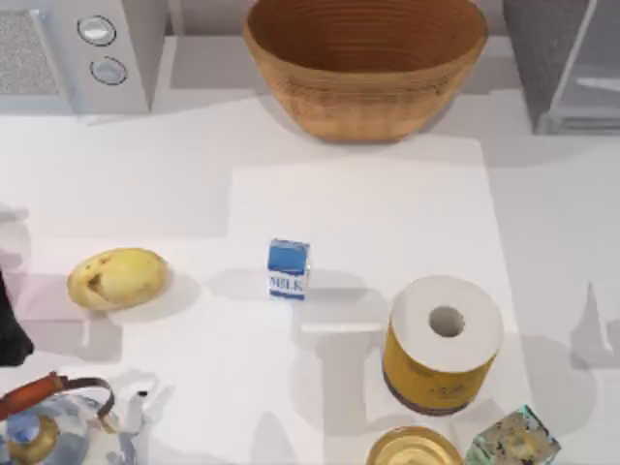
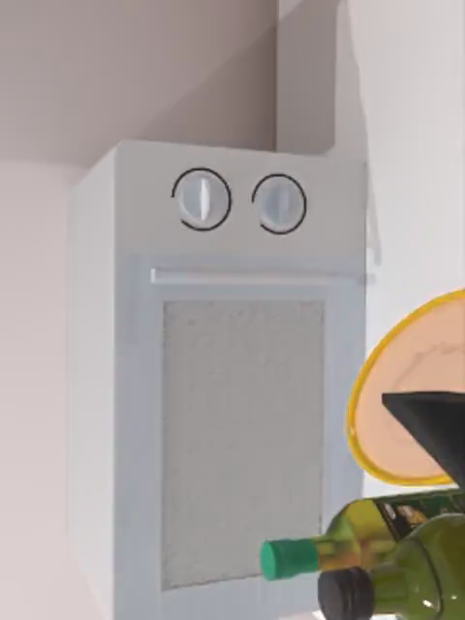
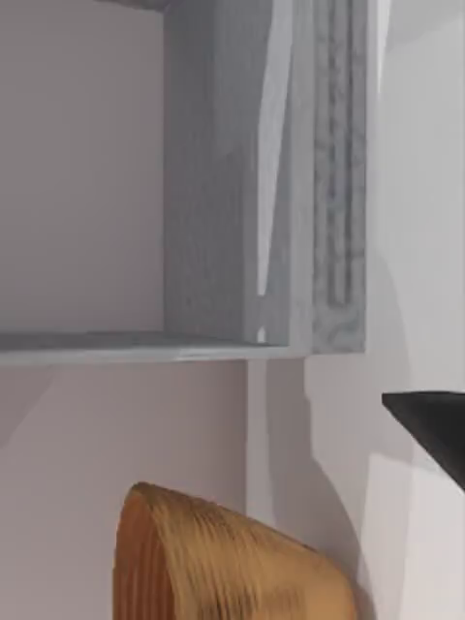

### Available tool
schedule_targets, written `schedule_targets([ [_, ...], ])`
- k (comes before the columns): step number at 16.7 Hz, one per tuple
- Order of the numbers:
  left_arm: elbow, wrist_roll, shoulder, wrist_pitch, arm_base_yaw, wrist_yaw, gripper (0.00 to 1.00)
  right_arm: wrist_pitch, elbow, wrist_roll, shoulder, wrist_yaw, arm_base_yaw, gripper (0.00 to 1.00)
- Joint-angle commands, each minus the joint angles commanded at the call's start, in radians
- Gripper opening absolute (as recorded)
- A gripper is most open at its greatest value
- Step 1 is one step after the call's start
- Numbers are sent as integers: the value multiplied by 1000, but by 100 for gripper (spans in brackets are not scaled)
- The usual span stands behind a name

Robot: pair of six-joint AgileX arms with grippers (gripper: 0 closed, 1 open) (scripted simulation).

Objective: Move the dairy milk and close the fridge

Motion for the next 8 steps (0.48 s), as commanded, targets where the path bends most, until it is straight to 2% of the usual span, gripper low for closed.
schedule_targets([
  [4,0,0,0,0,0,0,100,36,1,1,36,37,37,100],
  [8,0,0,0,0,0,0,100,203,7,5,212,231,231,100],
])
